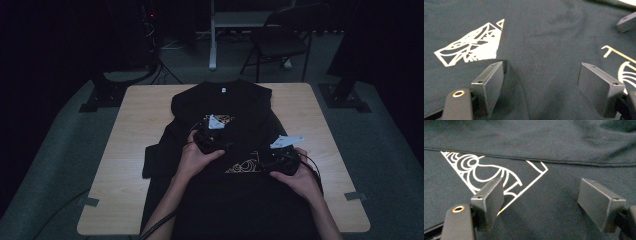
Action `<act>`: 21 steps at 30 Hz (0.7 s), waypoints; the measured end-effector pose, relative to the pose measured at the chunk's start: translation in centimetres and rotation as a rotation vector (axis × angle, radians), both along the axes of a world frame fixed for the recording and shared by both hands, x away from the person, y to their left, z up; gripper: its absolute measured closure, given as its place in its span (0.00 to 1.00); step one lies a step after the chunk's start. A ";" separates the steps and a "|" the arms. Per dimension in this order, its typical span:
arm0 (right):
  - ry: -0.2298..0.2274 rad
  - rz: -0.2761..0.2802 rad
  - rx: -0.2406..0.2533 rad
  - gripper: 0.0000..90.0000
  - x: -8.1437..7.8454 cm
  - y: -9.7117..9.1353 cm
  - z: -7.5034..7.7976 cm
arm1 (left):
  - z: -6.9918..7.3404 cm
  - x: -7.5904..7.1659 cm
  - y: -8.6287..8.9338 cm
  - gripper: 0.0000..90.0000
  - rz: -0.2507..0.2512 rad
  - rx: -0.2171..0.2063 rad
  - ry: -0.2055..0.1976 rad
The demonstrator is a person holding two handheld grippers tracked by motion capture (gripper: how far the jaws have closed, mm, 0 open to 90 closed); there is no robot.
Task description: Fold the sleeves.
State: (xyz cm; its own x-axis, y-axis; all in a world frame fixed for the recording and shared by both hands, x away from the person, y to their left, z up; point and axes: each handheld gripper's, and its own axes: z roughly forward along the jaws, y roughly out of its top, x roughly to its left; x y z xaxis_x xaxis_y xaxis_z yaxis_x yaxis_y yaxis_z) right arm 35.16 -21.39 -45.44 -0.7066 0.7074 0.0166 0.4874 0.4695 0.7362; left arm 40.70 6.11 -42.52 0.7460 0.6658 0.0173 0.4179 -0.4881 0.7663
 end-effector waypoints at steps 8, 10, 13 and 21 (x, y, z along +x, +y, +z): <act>0.001 -0.001 0.003 0.23 0.0 0.0 0.0 | 1.9 -1.5 3.2 0.25 0.019 0.001 -0.036; 0.001 -0.001 0.004 0.23 0.0 0.0 0.0 | 2.0 -1.7 3.7 0.25 0.022 -0.009 -0.038; 0.002 0.000 0.004 0.23 0.0 0.0 0.0 | 2.1 -2.3 5.1 0.25 0.039 -0.021 -0.047; 0.002 -0.001 0.005 0.23 0.0 0.0 0.0 | 2.1 -2.9 8.7 0.25 0.100 -0.037 -0.047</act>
